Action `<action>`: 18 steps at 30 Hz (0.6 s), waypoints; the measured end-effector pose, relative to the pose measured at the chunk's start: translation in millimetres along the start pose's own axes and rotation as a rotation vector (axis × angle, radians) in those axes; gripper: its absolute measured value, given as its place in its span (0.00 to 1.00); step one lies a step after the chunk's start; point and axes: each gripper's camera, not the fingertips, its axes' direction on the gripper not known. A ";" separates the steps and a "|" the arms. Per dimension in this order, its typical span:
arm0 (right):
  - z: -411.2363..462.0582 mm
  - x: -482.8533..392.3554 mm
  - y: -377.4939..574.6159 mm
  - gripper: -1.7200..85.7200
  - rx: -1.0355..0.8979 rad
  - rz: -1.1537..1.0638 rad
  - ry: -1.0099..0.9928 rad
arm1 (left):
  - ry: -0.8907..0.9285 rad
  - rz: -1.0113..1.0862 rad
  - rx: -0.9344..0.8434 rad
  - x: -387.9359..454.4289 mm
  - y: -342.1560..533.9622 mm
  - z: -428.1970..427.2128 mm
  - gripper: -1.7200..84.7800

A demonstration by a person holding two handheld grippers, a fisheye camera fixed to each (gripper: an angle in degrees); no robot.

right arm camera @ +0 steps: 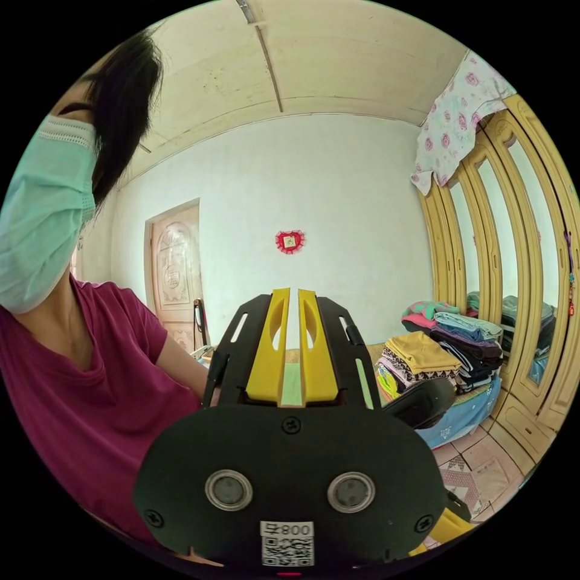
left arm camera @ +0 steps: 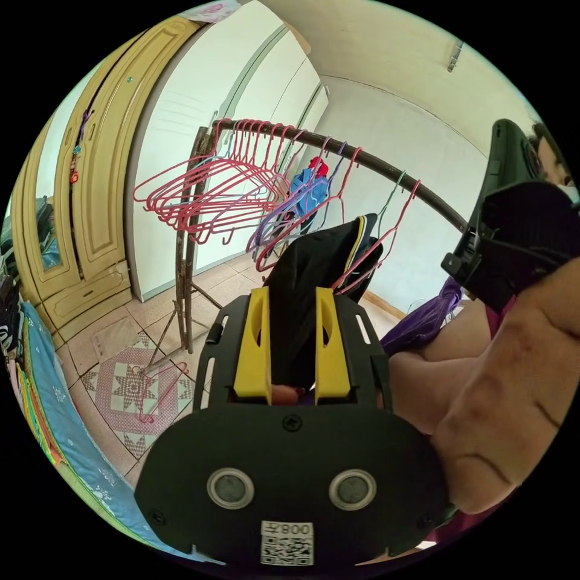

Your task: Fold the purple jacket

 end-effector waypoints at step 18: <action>21.3 -5.6 31.9 0.04 0.042 0.071 -0.160 | 0.372 0.292 -0.248 96.0 -18.6 105.6 0.14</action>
